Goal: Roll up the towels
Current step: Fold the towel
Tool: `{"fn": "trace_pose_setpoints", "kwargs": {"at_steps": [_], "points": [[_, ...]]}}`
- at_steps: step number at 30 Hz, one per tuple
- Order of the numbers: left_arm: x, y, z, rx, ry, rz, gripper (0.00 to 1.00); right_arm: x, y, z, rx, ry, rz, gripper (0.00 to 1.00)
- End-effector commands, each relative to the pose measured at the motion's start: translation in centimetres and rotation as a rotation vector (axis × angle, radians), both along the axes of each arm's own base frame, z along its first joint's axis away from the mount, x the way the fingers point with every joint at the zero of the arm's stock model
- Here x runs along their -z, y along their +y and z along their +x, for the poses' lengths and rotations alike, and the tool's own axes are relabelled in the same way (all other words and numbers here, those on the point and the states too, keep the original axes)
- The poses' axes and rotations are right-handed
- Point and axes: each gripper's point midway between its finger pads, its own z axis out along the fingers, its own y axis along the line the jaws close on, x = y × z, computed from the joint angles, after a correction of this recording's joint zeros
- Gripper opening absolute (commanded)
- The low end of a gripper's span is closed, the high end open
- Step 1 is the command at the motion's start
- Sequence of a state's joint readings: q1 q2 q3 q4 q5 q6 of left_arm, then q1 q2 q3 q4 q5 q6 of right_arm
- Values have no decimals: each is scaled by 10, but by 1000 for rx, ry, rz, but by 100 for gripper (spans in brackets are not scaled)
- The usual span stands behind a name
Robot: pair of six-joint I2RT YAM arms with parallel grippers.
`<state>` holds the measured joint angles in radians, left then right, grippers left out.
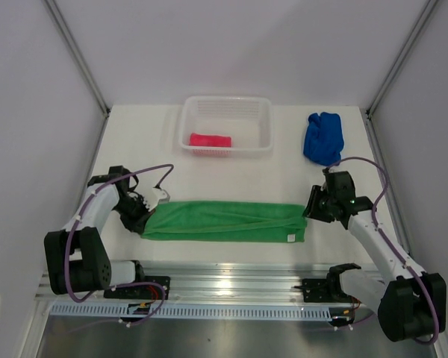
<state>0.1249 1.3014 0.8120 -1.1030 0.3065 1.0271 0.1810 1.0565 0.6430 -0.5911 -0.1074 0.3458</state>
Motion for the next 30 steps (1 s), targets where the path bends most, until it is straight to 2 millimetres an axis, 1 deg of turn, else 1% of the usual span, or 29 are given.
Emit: {"fn": "trace_pose_setpoints", "kwargs": {"at_steps": [1, 3, 4, 6, 7, 8, 9, 10, 11, 12, 13, 16, 17, 18, 20, 22, 24, 25, 26, 27, 30], "points": [[-2, 0, 0, 31, -2, -10, 1, -57, -11, 16, 74, -148, -22, 38], [0, 2, -2, 34, 3, -2, 1, -70, -12, 22, 85, -207, -21, 44], [1, 3, -2, 35, 4, 4, 1, -72, -11, 24, 84, -224, -11, 46], [2, 3, -2, 33, 2, 8, 1, -61, -4, 31, 102, -221, 18, 47], [2, 3, -1, 29, 1, 6, 1, -49, 5, 39, 84, -195, 42, 47], [2, 3, -1, 27, 2, 6, 1, -38, 9, 40, 81, -159, 52, 44], [2, 3, 0, 25, 4, 6, 1, -31, 11, 44, 82, -132, 53, 40], [1, 3, -1, 20, 4, 6, 1, -11, 14, 45, 75, -56, 36, 24], [0, 3, 0, 20, 1, 5, 1, -9, 16, 50, 69, -34, 29, 16], [-1, 3, 1, 21, -3, 6, 1, -2, 19, 50, 52, -1, 19, 11], [-1, 4, 2, 23, -10, 10, 1, 11, 25, 44, 22, 58, 2, 7], [0, 5, 4, 20, -13, 15, 1, 26, 32, 36, 22, 101, 3, 5], [0, 4, 4, 17, -13, 10, 1, 33, 33, 29, 27, 130, 2, 2], [0, 4, 5, 17, -13, 10, 1, 36, 33, 27, 25, 138, -5, 2], [1, 4, 4, 17, -9, 8, 1, 37, 33, 20, 37, 152, -6, 1], [1, 5, 4, 19, -10, 13, 1, 42, 33, 9, 53, 181, 5, 0], [2, 6, 4, 19, -10, 21, 1, 38, 33, 3, 62, 184, 16, 0], [2, 7, 4, 18, -8, 23, 1, 38, 32, -4, 77, 206, 14, 0], [2, 7, 4, 19, -11, 27, 1, 37, 31, -7, 83, 207, 13, 0], [2, 7, 4, 20, -12, 27, 1, 32, 30, -11, 92, 198, 15, 0], [3, 8, 4, 23, -12, 30, 1, 33, 28, -22, 128, 208, 34, 0]]}}
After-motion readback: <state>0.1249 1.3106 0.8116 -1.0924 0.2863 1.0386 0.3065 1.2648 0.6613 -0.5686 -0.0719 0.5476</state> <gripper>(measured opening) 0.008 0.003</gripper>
